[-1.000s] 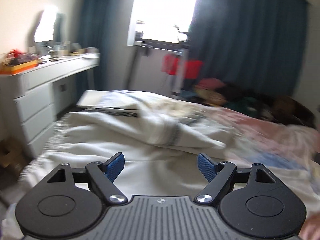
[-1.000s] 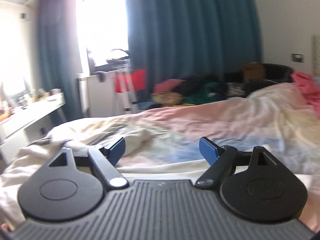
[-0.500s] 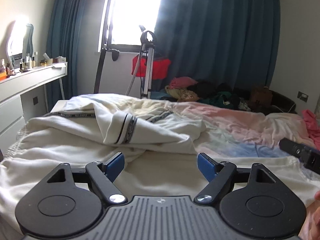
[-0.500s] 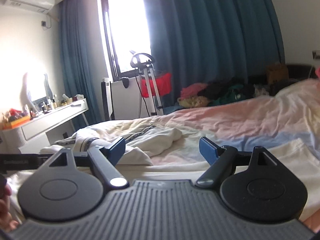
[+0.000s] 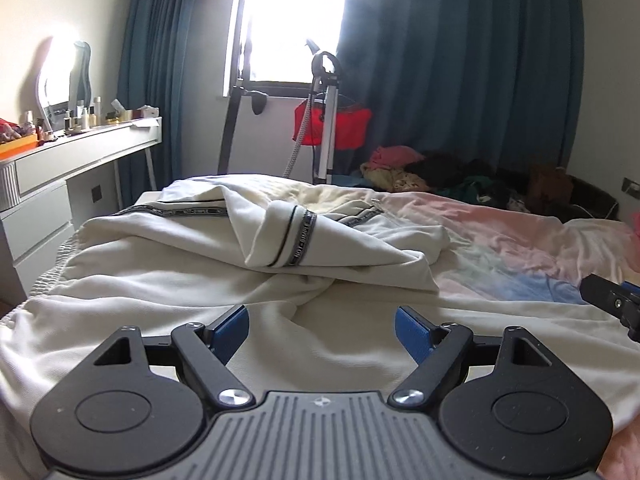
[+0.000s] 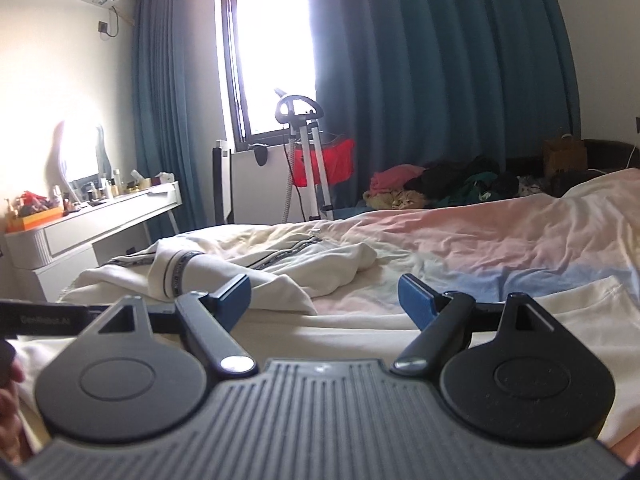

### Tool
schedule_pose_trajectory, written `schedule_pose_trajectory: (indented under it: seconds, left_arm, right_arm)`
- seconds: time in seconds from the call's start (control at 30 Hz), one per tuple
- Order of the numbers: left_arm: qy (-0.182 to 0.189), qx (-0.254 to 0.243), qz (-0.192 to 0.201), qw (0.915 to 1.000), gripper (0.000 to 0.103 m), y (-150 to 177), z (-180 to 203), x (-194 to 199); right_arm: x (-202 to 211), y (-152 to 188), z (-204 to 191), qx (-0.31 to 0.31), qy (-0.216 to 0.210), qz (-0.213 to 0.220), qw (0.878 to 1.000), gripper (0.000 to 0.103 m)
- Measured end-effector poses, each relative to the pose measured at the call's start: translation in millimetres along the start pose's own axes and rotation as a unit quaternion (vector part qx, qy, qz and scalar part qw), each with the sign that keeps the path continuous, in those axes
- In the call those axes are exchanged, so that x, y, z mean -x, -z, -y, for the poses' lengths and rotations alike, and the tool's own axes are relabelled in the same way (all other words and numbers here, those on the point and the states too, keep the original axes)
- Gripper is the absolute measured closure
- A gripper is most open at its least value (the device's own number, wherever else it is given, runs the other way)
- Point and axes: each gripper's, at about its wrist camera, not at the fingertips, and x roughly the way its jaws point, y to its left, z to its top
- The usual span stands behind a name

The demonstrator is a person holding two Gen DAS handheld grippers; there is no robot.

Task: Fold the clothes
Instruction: 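Move the right gripper toward the sweatshirt's other sleeve, then grasp the other sleeve's ribbed cuff with the right gripper and pull it across the body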

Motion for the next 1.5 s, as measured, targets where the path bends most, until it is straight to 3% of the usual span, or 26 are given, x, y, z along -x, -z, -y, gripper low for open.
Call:
schedule_pose_trajectory:
  seconds: [0.37,0.53,0.77,0.9,1.03,1.13,1.2,1.4,1.5]
  left_arm:
    - [0.016,0.021,-0.002,0.9997,0.021,-1.0,-5.1,10.1]
    - [0.004,0.015,0.009,0.9998,0.021,-5.9,-10.5,15.4]
    - [0.018,0.057,0.006,0.9982,0.02,-6.5,-28.4,18.9]
    - [0.035,0.07,0.009,0.9969,0.019,-2.6,-34.3,14.7]
    - [0.025,0.067,0.031,0.997,0.019,-0.6,-33.1,-2.0]
    - [0.031,0.081,0.034,0.9956,0.018,0.4,-35.8,-21.5]
    - [0.035,0.097,0.031,0.9942,0.018,2.0,-38.9,-36.4]
    - [0.095,0.161,0.034,0.9819,0.018,15.7,-54.1,-66.1]
    - [0.106,0.154,0.05,0.9812,0.017,20.1,-50.8,-73.2]
  right_arm:
    - [-8.3,10.0,5.8,-0.018,-0.01,-0.031,0.999,0.021]
    - [-13.5,18.3,5.5,-0.021,-0.017,-0.047,0.999,0.021]
    - [-31.8,16.3,-0.1,-0.031,-0.041,-0.073,0.996,0.021]
    - [-92.2,4.3,21.0,-0.139,-0.063,-0.131,0.98,0.021]
    - [-176.1,-7.9,33.4,-0.22,-0.072,-0.17,0.958,0.022]
    - [-240.4,-16.3,30.6,-0.225,-0.053,-0.174,0.957,0.023]
    - [-275.1,-15.1,34.2,-0.234,-0.026,-0.169,0.957,0.029]
    - [-362.1,-0.3,58.1,-0.258,0.032,-0.164,0.952,0.029]
    - [-392.5,10.1,82.1,-0.335,0.003,-0.139,0.932,0.029]
